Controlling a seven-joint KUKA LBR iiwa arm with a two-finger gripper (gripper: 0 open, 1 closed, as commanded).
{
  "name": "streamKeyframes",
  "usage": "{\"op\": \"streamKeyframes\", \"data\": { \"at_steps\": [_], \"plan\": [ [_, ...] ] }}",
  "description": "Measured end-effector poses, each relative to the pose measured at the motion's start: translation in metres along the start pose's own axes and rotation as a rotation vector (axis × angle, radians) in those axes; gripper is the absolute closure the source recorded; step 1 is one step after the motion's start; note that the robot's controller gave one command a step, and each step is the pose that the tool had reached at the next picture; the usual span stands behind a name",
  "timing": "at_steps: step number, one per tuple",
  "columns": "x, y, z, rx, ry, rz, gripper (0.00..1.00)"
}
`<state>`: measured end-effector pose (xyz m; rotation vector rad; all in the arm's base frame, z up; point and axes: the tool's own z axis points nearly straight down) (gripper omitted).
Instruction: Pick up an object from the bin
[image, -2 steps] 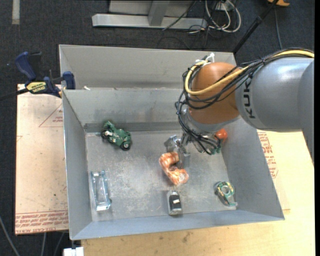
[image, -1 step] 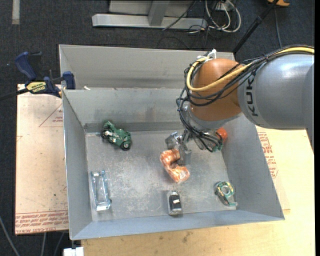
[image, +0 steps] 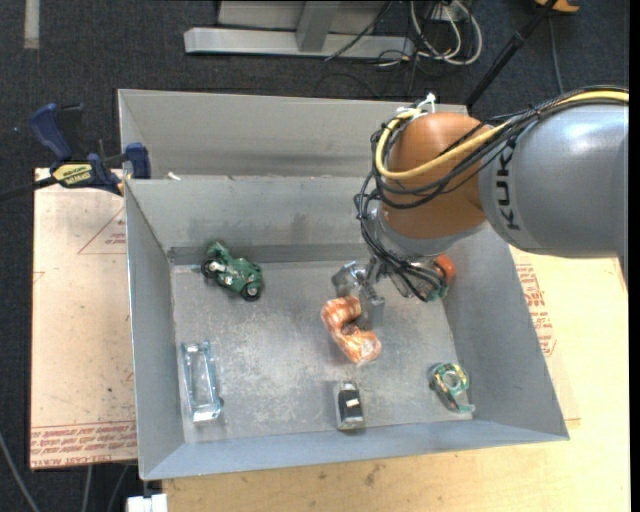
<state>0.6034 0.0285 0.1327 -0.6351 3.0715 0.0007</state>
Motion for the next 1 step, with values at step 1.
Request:
{"op": "streamKeyframes", "data": {
  "at_steps": [1],
  "plan": [
    [-0.0005,-0.0001,-0.0065,0.0,0.0,0.001,1.0]
  ]
}}
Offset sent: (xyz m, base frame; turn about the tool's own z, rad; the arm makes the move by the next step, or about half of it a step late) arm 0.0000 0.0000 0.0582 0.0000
